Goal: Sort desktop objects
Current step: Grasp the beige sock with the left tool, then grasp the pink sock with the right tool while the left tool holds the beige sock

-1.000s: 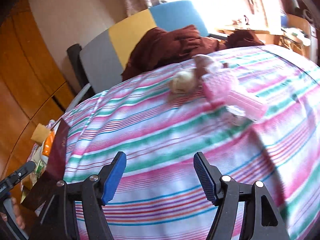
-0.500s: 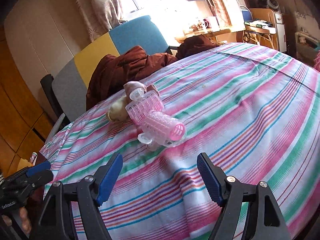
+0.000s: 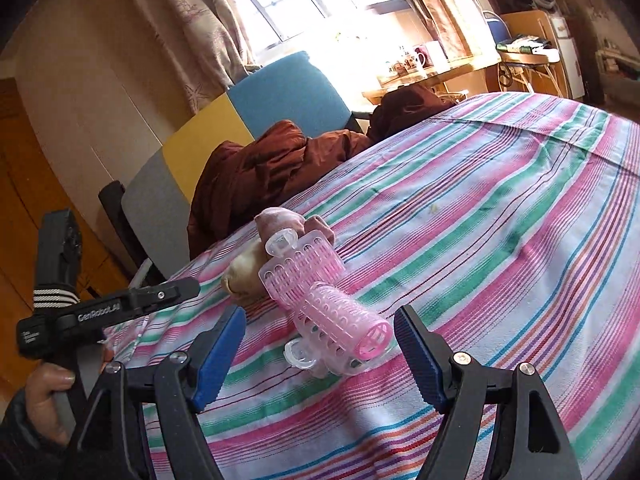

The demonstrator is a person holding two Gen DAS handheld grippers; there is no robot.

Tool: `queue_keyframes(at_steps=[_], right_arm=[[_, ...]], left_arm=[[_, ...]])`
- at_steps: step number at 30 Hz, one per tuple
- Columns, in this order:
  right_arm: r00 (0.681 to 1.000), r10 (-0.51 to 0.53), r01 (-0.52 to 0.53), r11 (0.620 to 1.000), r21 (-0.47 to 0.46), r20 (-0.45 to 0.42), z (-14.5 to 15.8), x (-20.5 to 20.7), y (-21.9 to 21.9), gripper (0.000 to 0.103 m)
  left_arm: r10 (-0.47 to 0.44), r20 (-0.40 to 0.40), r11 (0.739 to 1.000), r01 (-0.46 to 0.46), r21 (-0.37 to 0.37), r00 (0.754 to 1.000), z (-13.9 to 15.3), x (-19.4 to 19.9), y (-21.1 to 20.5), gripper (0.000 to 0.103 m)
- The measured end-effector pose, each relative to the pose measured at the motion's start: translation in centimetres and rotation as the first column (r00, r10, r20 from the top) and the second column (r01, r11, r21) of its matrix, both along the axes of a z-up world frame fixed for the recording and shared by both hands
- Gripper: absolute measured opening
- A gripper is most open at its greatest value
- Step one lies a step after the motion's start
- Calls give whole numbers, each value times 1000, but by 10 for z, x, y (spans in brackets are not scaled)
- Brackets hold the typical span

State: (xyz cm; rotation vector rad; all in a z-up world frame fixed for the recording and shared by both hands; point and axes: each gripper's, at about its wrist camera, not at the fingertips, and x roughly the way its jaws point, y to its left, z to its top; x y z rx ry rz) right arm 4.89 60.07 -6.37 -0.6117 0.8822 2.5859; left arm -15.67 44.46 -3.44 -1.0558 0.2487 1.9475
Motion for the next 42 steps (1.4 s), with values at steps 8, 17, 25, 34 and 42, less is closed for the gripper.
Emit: queue_keyframes(at_steps=[8,17,25,34,42], right_arm=[[999,6,-10,995,-100,-39,-14,2,12,79],[999,17,-23,991,-129,-49,-19,0,14,80],[999,16,-20,992,-125,-29,-20,-2,14,80],[1000,16,-15,994,-112,10,-20,-6,13,81],[998,21,-15,996,-90,59,-18,-12,11,81]], left_arm=[[-14,28,1000,14,-23,1000,-21,-28,48,60],[-18,101,1000,17,15,995,-37,-29,46,56],[83,115,995,-88,37,990,-34,-3,-29,55],[140,6,990,-140,31,990,-28,59,-133,55],[130,-116,989,-121,84,985,-32,101,-168,55]])
